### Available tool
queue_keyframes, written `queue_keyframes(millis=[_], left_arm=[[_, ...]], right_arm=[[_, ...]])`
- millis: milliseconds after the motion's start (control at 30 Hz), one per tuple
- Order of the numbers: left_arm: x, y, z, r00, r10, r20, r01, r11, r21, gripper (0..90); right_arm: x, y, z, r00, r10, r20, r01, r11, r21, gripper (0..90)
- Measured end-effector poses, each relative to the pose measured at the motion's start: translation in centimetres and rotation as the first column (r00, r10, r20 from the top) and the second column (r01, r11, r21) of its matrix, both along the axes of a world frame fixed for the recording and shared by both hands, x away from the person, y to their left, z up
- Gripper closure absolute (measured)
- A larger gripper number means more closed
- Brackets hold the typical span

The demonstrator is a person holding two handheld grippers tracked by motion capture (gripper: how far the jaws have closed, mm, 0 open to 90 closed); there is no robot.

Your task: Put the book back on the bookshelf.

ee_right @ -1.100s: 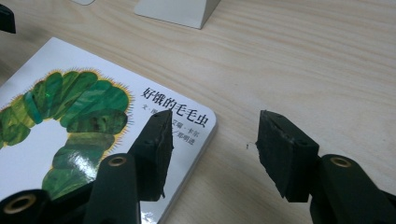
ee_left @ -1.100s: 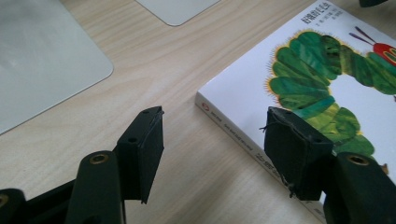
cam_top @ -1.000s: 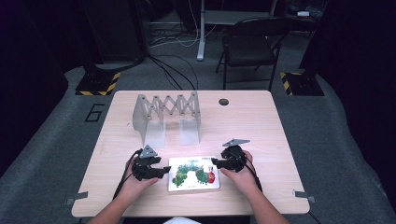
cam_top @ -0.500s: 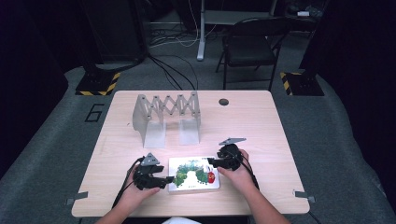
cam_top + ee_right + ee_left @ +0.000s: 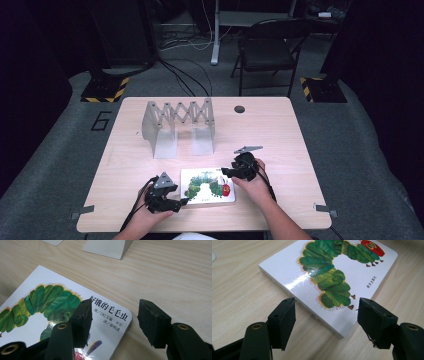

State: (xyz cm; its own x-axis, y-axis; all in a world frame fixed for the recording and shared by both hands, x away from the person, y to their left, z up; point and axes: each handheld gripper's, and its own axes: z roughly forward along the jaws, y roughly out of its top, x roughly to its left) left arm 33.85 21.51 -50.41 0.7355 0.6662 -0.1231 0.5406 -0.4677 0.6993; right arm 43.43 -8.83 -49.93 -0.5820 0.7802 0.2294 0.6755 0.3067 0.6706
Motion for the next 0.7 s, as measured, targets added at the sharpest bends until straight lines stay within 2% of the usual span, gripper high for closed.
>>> queue_keyframes(millis=[133, 167, 333, 400, 500, 533, 600, 633, 700], left_arm=[[-0.2, -0.3, -0.2, 0.9999, 0.01, 0.013, -0.01, 0.9999, 0.005, 31.1], [-0.2, -0.3, -0.2, 0.9999, 0.002, 0.011, -0.002, 1.0, 0.009, 31.1], [-0.7, -0.8, -0.6, 0.9997, -0.02, 0.014, 0.02, 0.9991, 0.037, 31.1], [-0.8, -1.1, -0.9, 0.9996, -0.026, 0.01, 0.026, 0.9991, 0.035, 31.1], [-0.8, -1.2, -1.1, 0.999, -0.033, 0.029, 0.031, 0.9967, 0.075, 29.8], [-0.8, -1.3, -1.2, 0.9988, -0.025, 0.041, 0.022, 0.9971, 0.072, 29.7], [-0.7, -1.4, -1.2, 0.9992, -0.02, 0.035, 0.018, 0.9978, 0.064, 28.6], [-0.6, -1.3, -1.2, 0.999, -0.025, 0.038, 0.022, 0.9976, 0.066, 28.2], [-0.5, -1.4, -1.2, 0.9989, -0.024, 0.04, 0.021, 0.9981, 0.057, 27.5]], right_arm=[[0.0, -0.1, 0.1, 0.9998, -0.012, -0.018, 0.012, 0.9999, 0.01, 45.1], [0.1, -0.1, 0.0, 0.9999, -0.006, -0.009, 0.006, 0.9999, 0.011, 45.1], [0.3, -0.3, 0.0, 0.9997, -0.011, -0.022, 0.011, 0.9998, 0.015, 45.1], [0.4, -0.3, 0.0, 0.9997, -0.01, -0.02, 0.011, 0.9998, 0.017, 45.1], [0.4, -0.3, -0.1, 0.9996, -0.013, -0.025, 0.013, 0.9998, 0.017, 45.2], [0.4, -0.2, 0.0, 0.9994, -0.018, -0.029, 0.019, 0.9996, 0.02, 45.6], [0.4, -0.2, 0.0, 0.9993, -0.009, -0.036, 0.01, 0.9997, 0.021, 46.7], [0.5, -0.1, 0.0, 0.9997, -0.001, -0.024, 0.002, 0.9997, 0.023, 46.9], [0.4, 0.0, 0.1, 0.9992, -0.007, -0.038, 0.009, 0.9995, 0.03, 46.9]])
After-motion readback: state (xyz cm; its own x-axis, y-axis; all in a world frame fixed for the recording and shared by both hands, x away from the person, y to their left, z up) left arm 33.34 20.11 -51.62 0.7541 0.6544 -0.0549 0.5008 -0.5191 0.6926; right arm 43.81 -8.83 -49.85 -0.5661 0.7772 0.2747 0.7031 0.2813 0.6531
